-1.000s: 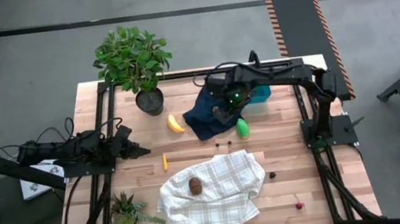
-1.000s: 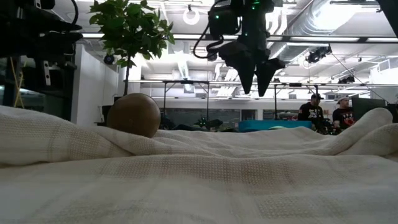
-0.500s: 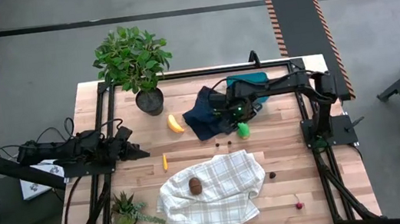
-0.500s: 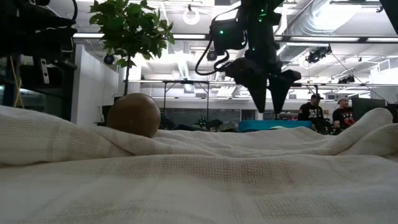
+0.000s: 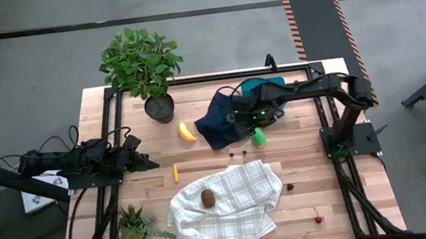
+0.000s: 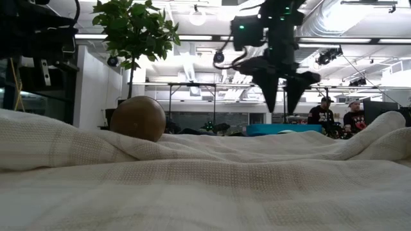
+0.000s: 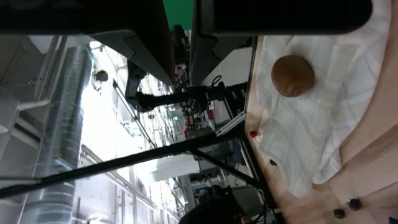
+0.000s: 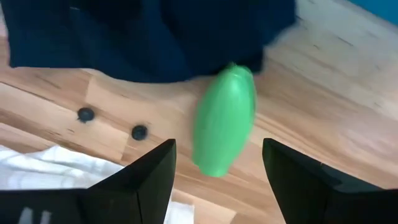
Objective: Pick and placing Produce into tupperware
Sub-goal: Put the green corn into the blue bin
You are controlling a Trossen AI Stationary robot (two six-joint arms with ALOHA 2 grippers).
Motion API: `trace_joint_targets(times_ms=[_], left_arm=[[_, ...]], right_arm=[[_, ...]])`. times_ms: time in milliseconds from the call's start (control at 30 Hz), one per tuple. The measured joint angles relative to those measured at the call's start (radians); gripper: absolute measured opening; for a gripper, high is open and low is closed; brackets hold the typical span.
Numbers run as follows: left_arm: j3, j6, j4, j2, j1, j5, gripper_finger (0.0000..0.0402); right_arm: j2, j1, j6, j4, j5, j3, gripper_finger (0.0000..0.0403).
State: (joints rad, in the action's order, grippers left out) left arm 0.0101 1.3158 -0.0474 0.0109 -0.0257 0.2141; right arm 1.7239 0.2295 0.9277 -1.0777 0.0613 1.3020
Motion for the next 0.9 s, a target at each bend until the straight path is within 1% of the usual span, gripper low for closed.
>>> trace_joint_targets(times_ms=[100,200,300,467,767,900], left_arm=[[0.0,-0.012,-0.001,0.0,0.0,0.006,0.004],[0.0,-0.012,-0.001,0.0,0.0,0.007,0.004],[0.0,-0.014,-0.001,0.0,0.0,0.007,0.004],[0.0,-0.014,-0.001,0.0,0.0,0.007,0.004],[0.0,-0.014,-0.001,0.0,0.0,0.007,0.004],[0.0,-0.013,-0.001,0.0,0.0,0.007,0.004]], right_arm=[[-0.057,0.019,0.043,0.067,0.042,-0.072,0.0232],[-0.084,0.028,0.07,0.133,0.072,-0.112,0.0232],[-0.084,0.032,0.078,0.136,0.065,-0.113,0.0232],[-0.081,0.044,0.086,0.115,0.021,-0.113,0.0232],[-0.006,0.048,0.058,0.116,0.022,-0.113,0.0232],[0.028,0.047,0.04,0.129,0.048,-0.113,0.0232]])
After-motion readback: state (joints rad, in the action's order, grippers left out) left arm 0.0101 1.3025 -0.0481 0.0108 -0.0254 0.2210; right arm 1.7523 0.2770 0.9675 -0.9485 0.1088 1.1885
